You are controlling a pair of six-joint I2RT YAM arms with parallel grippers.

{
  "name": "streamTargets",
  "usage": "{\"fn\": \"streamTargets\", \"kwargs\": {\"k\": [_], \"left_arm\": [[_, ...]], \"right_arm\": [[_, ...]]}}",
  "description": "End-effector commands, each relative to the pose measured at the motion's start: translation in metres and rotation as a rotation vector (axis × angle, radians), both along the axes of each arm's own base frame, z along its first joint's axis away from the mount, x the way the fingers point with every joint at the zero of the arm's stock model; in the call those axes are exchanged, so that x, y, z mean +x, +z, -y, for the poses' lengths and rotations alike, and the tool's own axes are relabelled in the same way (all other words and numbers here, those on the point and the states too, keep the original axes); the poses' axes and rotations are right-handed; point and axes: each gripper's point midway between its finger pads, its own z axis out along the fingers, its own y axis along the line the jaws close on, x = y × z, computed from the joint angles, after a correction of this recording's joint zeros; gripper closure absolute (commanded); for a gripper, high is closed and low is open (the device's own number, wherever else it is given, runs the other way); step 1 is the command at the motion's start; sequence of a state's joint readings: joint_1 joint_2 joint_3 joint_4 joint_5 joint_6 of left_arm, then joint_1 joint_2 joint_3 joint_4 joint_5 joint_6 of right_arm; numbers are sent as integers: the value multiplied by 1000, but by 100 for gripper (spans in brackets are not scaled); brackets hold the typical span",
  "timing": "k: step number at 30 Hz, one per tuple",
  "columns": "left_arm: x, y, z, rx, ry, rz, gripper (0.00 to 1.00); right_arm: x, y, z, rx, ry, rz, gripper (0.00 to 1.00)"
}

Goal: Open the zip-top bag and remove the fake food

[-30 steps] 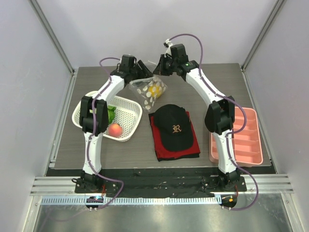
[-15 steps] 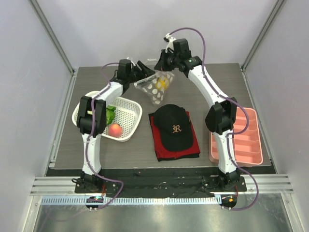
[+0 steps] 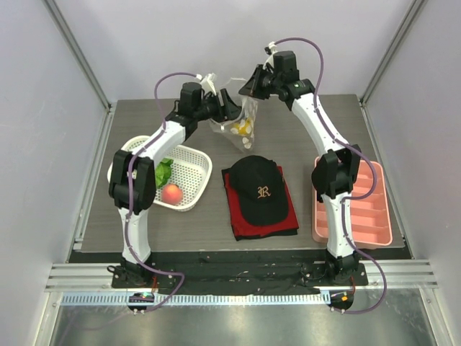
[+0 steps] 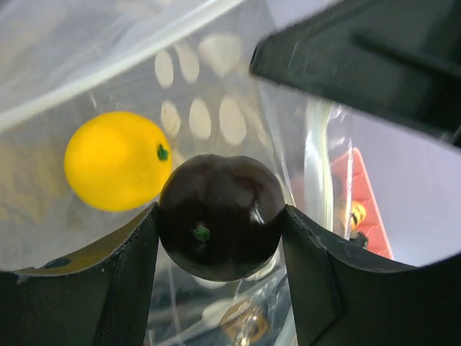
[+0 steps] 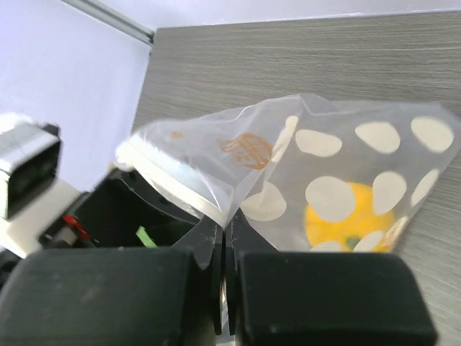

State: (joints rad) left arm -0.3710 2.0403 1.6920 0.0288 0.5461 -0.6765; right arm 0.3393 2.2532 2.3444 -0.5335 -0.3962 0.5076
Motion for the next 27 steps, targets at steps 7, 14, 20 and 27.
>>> {"fn": "streamTargets", "kwargs": {"k": [7, 14, 20, 27], "left_arm": [[-20, 64, -6, 102, -23, 254, 100], [-1, 106, -16, 53, 148, -25, 100], [-5, 88, -3, -176, 176, -349, 100], [-19, 118, -22, -244, 174, -294, 100]], "right_arm": [[2, 30, -4, 54, 15, 65, 99], [-4, 30, 2, -152, 32, 204, 99], [2, 29, 10, -219, 21, 248, 99], [6, 21, 17, -224, -27, 217, 99]]}}
